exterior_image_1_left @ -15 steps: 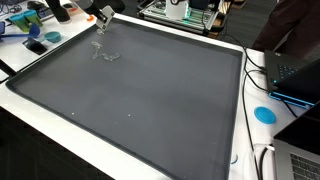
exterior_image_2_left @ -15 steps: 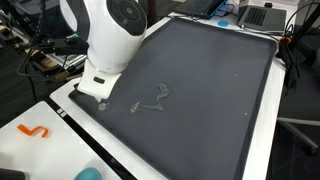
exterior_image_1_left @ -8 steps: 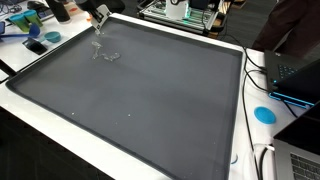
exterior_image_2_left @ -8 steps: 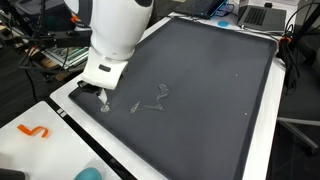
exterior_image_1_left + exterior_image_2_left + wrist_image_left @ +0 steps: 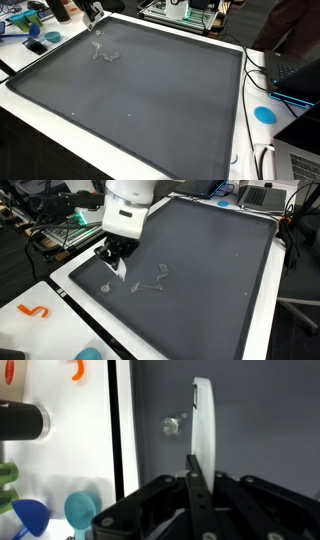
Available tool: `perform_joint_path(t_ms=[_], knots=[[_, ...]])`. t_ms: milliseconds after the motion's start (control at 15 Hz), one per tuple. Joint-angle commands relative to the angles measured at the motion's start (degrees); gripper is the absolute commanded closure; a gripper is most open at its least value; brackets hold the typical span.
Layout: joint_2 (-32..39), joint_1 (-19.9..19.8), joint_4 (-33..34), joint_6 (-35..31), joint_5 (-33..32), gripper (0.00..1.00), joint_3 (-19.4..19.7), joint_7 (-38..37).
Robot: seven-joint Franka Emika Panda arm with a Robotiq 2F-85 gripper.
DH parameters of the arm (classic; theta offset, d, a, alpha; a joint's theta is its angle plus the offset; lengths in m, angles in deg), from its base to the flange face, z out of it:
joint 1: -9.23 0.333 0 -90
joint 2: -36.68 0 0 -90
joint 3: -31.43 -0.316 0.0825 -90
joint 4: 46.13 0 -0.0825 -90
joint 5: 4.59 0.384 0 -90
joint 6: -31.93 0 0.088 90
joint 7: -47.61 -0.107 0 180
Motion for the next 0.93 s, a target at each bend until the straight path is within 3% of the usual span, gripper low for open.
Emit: perform_joint_path(t_ms=[0, 733, 867], knots=[[-2.2, 1.3, -2.3, -3.6, 0.8, 0.99, -1.8, -1.1], [-3.9, 4.5, -5.7, -14.1, 3.4, 0.99, -5.8, -2.2], [-2.0, 4.8, -3.1, -12.4, 2.6, 0.96, -5.5, -1.7]])
